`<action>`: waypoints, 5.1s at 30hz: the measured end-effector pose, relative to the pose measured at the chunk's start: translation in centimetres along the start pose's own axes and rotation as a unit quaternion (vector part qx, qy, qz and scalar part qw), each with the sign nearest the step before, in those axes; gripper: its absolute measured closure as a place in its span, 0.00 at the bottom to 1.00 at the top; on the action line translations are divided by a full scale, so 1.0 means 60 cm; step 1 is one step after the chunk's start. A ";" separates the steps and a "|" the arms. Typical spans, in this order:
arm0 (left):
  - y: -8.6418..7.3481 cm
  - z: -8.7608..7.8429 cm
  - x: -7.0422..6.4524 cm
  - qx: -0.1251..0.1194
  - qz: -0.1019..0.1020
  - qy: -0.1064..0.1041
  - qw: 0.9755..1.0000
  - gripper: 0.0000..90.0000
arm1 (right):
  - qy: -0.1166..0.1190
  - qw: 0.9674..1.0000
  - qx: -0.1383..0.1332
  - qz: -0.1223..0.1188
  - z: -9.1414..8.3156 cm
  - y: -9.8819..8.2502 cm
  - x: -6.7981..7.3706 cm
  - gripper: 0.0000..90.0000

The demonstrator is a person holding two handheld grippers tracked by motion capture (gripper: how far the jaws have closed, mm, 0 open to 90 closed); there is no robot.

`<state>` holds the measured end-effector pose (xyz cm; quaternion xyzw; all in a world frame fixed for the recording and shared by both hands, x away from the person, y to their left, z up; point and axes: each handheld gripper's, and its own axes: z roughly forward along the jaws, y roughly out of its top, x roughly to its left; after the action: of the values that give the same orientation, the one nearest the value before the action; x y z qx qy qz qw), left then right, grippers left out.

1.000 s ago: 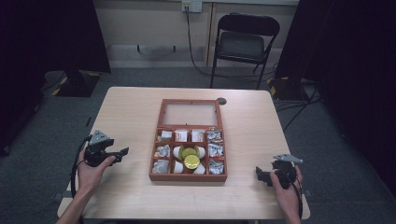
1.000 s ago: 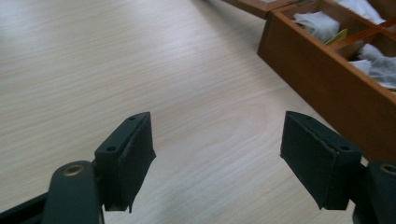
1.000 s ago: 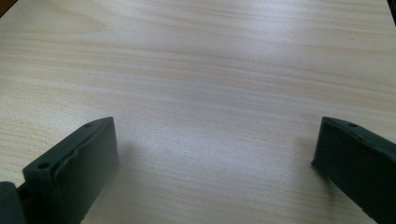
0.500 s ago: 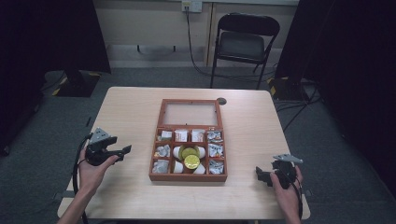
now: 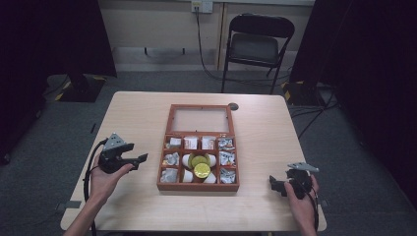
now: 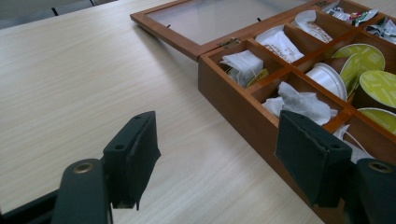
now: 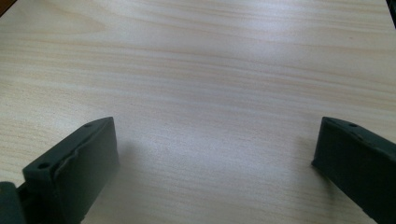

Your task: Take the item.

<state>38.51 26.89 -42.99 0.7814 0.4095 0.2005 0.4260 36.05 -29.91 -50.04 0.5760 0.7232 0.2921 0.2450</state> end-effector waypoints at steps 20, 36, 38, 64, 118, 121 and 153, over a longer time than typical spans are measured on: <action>0.043 0.047 -0.046 -0.003 0.019 -0.046 0.999 0.36 | 0.000 1.000 0.000 0.001 0.000 0.000 0.000 0.00; 0.077 0.074 -0.087 -0.008 0.030 -0.084 0.996 0.36 | 0.000 1.000 0.000 0.001 0.000 0.000 0.000 0.00; 0.080 0.078 -0.094 -0.010 0.028 -0.092 0.995 0.36 | 0.000 1.000 0.000 0.001 0.000 0.000 0.000 0.00; 0.090 0.138 -0.171 0.018 0.054 -0.181 0.982 0.49 | 0.000 1.000 0.000 0.000 0.000 0.000 0.000 0.00; 0.076 0.213 -0.229 0.170 0.139 -0.176 0.960 0.36 | 0.000 1.000 0.000 0.001 0.000 0.000 0.000 0.00; 0.076 0.214 -0.229 0.174 0.138 -0.177 0.959 0.38 | 0.000 1.000 0.000 0.001 0.000 0.000 0.000 0.00; 0.075 0.203 -0.213 0.159 0.123 -0.182 0.963 0.42 | 0.000 1.000 0.000 0.001 0.000 0.000 0.000 0.00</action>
<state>41.23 9.06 -45.60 0.9066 0.2525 0.0384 0.3360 36.05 -29.89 -50.04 0.5764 0.7227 0.2924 0.2448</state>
